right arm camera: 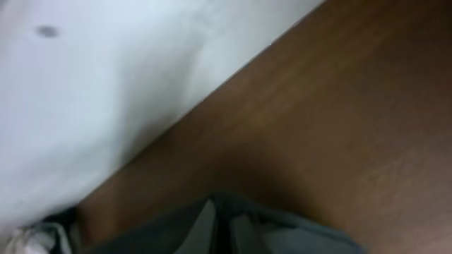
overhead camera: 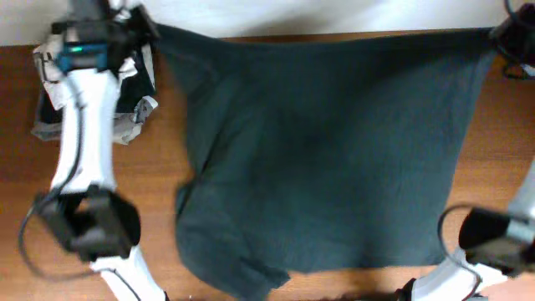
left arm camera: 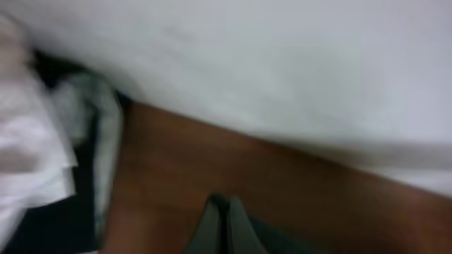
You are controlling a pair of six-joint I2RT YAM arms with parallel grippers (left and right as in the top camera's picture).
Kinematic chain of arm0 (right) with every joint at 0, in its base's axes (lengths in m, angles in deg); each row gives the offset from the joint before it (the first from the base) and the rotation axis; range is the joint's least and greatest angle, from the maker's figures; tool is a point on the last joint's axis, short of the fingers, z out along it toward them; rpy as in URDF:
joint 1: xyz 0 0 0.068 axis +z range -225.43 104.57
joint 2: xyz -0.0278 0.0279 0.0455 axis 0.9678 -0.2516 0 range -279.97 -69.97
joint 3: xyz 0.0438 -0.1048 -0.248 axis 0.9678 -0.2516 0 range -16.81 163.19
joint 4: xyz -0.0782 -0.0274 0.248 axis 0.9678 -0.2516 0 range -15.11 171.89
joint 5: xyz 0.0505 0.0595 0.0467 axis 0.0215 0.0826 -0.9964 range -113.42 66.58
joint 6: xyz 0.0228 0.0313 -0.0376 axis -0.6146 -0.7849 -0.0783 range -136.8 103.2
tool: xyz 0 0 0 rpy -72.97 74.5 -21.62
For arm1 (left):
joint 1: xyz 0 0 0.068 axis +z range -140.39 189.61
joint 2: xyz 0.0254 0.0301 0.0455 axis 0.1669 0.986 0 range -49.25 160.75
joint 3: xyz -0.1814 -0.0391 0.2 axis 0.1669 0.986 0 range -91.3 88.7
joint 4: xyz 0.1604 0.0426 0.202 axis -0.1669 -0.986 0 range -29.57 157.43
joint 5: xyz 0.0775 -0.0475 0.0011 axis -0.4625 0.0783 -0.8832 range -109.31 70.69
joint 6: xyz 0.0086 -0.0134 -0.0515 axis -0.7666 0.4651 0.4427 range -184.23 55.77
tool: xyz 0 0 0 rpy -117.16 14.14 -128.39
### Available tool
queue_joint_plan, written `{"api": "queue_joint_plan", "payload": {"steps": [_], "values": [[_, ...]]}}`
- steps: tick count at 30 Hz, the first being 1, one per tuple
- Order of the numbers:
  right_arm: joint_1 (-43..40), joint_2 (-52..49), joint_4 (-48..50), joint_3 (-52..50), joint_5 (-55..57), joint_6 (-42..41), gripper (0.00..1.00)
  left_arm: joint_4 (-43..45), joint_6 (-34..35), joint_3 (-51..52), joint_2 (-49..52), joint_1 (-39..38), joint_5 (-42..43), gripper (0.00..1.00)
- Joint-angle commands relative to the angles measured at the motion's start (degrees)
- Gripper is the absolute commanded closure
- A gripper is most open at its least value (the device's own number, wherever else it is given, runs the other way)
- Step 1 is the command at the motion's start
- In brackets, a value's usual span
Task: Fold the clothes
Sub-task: 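Lift the shirt with both grippers and stretch it apart in the air, then lay the shirt flat on the table and release both grippers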
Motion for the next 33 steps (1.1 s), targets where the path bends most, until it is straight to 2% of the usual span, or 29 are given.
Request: {"api": "queue_joint_plan", "payload": {"steps": [1, 2, 3, 4, 5, 6, 7, 11, 14, 16, 18, 20, 23, 26, 29, 33], "values": [[1.2, -6.3, 6.3, 0.7, 2.3, 0.8, 0.96, 10.1, 0.5, -0.7, 8.7, -3.0, 0.4, 0.98], [1.9, -9.4, 8.7, 0.7, 2.3, 0.8, 0.93, 13.7, 0.5, -0.7, 11.7, -4.0, 0.2, 0.89], [2.4, -12.2, 10.4, 0.7, 2.3, 0.8, 0.75, 16.2, 0.5, -0.7, 14.0, -5.0, -0.2, 0.83], [3.1, -15.0, 11.4, 0.7, 2.3, 0.8, 0.38, 18.0, 0.5, -0.7, 15.9, -5.8, -1.0, 0.76], [3.4, -17.1, 11.8, 0.7, 2.2, 0.8, 0.16, 18.4, 0.5, -0.7, 17.2, -6.4, -2.3, 0.46], [3.8, -19.5, 11.7, 0.7, 2.2, 0.8, 0.01, 17.9, 0.5, -0.7, 17.7, -6.7, -3.6, 0.07], [3.7, -20.3, 11.5, 0.7, 2.2, 0.8, 0.01, 17.6, 0.5, -0.7, 17.7, -6.8, -4.3, 0.01], [3.7, -17.7, 9.6, 0.7, 2.0, 0.8, 0.01, 15.4, 0.5, -3.1, 17.4, -6.1, -3.5, 0.01], [3.7, -12.5, 5.6, 0.7, 4.8, 3.6, 0.01, 1.4, -0.8, -7.9, 14.1, -6.2, -1.6, 0.01], [3.7, -7.0, 1.2, 0.7, 9.6, 3.6, 0.01, -9.3, -4.3, -11.2, 8.9, -6.2, -6.4, 0.01], [3.7, -1.7, -3.9, 0.7, 10.1, 3.6, 0.01, -18.3, -4.3, -11.8, 2.8, -6.3, -11.9, 0.01], [3.7, 2.2, -7.5, 0.7, 10.2, 3.6, 0.01, -24.8, -4.2, -11.8, -2.9, -6.3, -11.9, 0.01], [3.7, 8.4, -12.3, 0.7, 10.3, 3.6, 0.01, -32.2, -1.4, -11.8, -11.4, -5.8, -11.8, 0.01], [3.7, 12.3, -21.0, 0.7, 14.4, 3.5, 0.01, -41.5, -0.1, -11.8, -16.4, -5.5, -12.2, 0.01], [2.7, 15.3, -26.8, 0.7, 16.7, 1.9, 0.01, -53.4, 6.6, -11.8, -18.9, -5.5, -21.0, 0.01], [-1.9, 22.0, -28.9, -5.0, 16.6, 1.0, 0.01, -61.8, 8.6, -8.5, -21.4, -6.2, -21.9, 0.01]]}}
